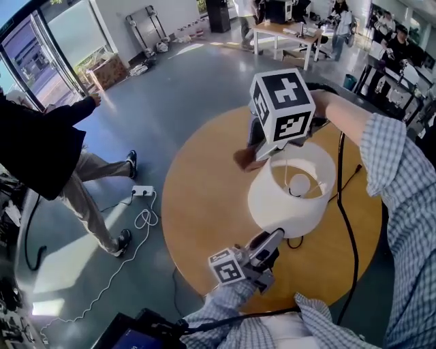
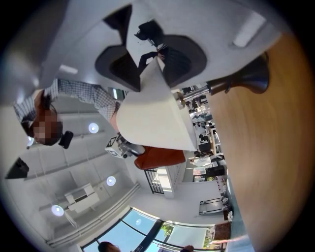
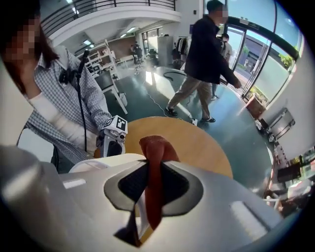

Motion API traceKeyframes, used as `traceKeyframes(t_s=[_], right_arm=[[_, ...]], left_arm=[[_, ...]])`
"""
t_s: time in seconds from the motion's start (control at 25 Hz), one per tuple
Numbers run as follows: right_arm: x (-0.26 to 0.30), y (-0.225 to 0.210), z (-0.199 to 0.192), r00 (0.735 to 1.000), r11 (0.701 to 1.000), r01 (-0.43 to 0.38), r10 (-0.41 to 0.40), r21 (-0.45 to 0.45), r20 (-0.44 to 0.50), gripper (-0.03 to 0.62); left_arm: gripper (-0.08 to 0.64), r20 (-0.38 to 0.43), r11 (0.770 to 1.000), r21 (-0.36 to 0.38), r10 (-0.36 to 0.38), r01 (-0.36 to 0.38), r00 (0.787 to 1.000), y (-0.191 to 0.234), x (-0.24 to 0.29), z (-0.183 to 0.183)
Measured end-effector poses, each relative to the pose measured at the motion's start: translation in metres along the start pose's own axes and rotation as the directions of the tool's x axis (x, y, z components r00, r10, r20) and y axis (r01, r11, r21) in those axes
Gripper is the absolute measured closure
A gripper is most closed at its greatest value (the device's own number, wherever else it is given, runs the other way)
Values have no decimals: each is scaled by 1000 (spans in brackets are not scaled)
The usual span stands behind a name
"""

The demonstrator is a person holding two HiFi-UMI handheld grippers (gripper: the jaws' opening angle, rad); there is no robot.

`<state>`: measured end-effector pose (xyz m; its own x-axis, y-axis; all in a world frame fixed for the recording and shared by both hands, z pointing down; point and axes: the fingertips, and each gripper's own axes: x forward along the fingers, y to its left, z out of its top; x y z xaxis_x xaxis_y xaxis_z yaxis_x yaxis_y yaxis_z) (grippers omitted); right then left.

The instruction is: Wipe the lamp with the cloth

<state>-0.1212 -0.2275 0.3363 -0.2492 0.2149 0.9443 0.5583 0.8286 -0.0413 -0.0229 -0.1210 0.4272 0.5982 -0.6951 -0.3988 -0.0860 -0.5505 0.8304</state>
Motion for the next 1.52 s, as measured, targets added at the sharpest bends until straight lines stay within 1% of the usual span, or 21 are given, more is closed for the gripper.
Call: traceKeyframes(t_s=[0.16, 0.28, 0.36, 0.44, 0.56, 0.68, 0.76, 0.8, 0.88, 1.0, 1.12, 1.28, 1.4, 1.52], right_arm=[[6, 22, 15, 998, 991, 6, -15, -130, -67, 525], [11, 38, 24, 992, 968, 31, -61, -249, -114, 525], [13, 53, 29, 988, 939, 44, -92, -342, -127, 525], [14, 71, 34, 984, 901, 59, -125, -429, -126, 524], [20, 91, 32, 971, 841, 103, -201, -531, -129, 525], [22, 108, 31, 958, 789, 160, -269, -594, -99, 525], [24, 119, 29, 952, 768, 190, -296, -612, -75, 525], [25, 126, 27, 951, 763, 204, -303, -613, -62, 525], [25, 138, 24, 950, 766, 236, -312, -598, -25, 525], [20, 153, 19, 945, 783, 288, -324, -552, 33, 525], [15, 165, 14, 939, 807, 328, -335, -491, 77, 525], [5, 183, -1, 926, 842, 377, -356, -385, 127, 525], [0, 193, -19, 910, 867, 413, -384, -277, 155, 525], [-5, 199, -37, 892, 880, 444, -417, -170, 172, 525]], left_arm=[[414, -4, 1000, 0, 1, -1, 1000, 0, 1, -1], [414, -8, 1000, 0, 1, -1, 1000, 1, -1, 0], [414, -12, 1000, -4, 0, 0, 1000, 4, -1, 1], [414, -16, 1000, -13, -2, 2, 1000, 7, 0, 1], [414, -21, 1000, -7, -1, 1, 1000, 5, -1, 2], [416, -28, 1000, -7, -3, 2, 1000, 3, -3, 2], [416, -36, 1000, -4, -6, 5, 999, 4, -3, 3], [416, -37, 1000, -2, -7, 7, 999, 5, -3, 4], [416, -37, 1000, 1, -7, 7, 999, 6, -3, 3], [417, -37, 1000, 0, -6, 6, 999, 7, -3, 5], [419, -41, 1000, -1, -10, 10, 999, 6, -7, 8], [420, -46, 1000, -3, -12, 12, 999, 3, -6, 10], [422, -47, 1000, -8, -15, 15, 999, 3, -7, 10], [422, -48, 1000, -9, -11, 11, 999, 3, -8, 12]])
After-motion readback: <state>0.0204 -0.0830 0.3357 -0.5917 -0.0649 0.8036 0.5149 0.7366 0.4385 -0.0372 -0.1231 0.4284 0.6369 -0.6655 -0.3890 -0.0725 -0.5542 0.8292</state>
